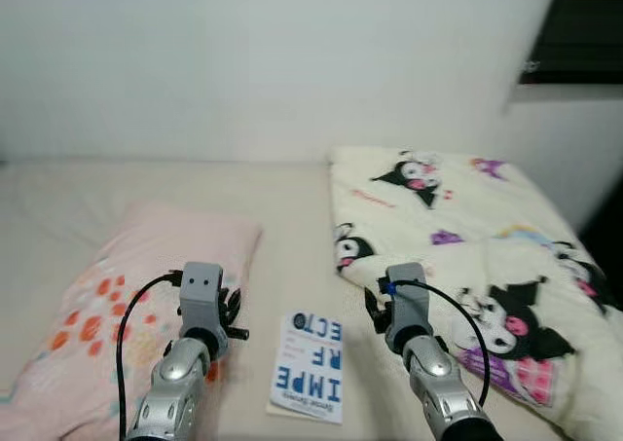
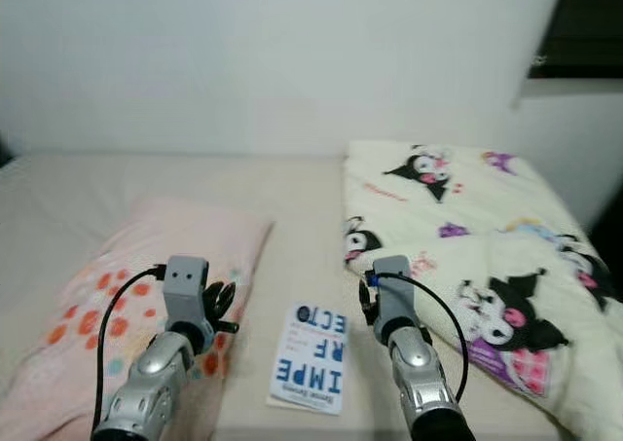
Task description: Clean up the room
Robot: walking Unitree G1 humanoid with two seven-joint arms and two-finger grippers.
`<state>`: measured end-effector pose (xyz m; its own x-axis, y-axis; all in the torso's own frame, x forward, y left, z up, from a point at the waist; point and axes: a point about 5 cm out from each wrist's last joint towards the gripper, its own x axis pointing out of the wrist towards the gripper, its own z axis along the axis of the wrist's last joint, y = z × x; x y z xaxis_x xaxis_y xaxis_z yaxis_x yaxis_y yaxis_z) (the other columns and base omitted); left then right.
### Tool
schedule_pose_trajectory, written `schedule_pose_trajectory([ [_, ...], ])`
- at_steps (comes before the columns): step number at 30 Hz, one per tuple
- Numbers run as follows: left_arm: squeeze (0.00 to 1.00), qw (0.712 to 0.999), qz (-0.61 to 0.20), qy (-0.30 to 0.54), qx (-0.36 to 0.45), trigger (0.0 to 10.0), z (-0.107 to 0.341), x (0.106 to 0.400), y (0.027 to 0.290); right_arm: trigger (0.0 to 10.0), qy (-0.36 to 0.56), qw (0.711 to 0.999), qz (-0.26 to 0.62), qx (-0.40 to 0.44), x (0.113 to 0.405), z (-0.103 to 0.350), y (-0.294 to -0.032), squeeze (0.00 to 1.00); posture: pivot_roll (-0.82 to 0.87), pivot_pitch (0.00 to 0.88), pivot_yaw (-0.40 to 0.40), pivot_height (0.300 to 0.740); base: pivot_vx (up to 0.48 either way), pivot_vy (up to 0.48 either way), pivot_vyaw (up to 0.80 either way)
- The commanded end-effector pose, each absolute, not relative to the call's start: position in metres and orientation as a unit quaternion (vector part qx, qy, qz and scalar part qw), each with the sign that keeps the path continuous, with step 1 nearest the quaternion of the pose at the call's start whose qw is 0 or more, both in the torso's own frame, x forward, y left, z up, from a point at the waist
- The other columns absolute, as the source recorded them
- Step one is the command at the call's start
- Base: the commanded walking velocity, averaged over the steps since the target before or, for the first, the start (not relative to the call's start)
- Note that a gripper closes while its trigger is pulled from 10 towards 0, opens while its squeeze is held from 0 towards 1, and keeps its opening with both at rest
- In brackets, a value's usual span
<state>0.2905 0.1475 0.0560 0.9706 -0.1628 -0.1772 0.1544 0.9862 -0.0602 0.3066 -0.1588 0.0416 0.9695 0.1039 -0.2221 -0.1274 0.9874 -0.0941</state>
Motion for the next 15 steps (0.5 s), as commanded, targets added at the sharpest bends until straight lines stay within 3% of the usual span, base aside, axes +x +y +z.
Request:
schedule_pose_trajectory([
  [1,0.0,0.991,-0.081,0.102,-0.016,10.0,0.0515,0.2884,0.1507,10.0,0.11,0.991,0.057,-0.05,0.3064,0.0406,-0.1572,0.0,0.01,0.008,-0.038,0.74,0.0,0.0,0.8],
  [15,0.0,0.989,-0.109,0.1,-0.003,10.0,0.051,0.2889,0.146,10.0,0.111,0.993,0.024,-0.033,0.3037,0.0383,-0.1658,0.0,0.0,0.0,-0.028,0.74,0.0,0.0,0.04],
])
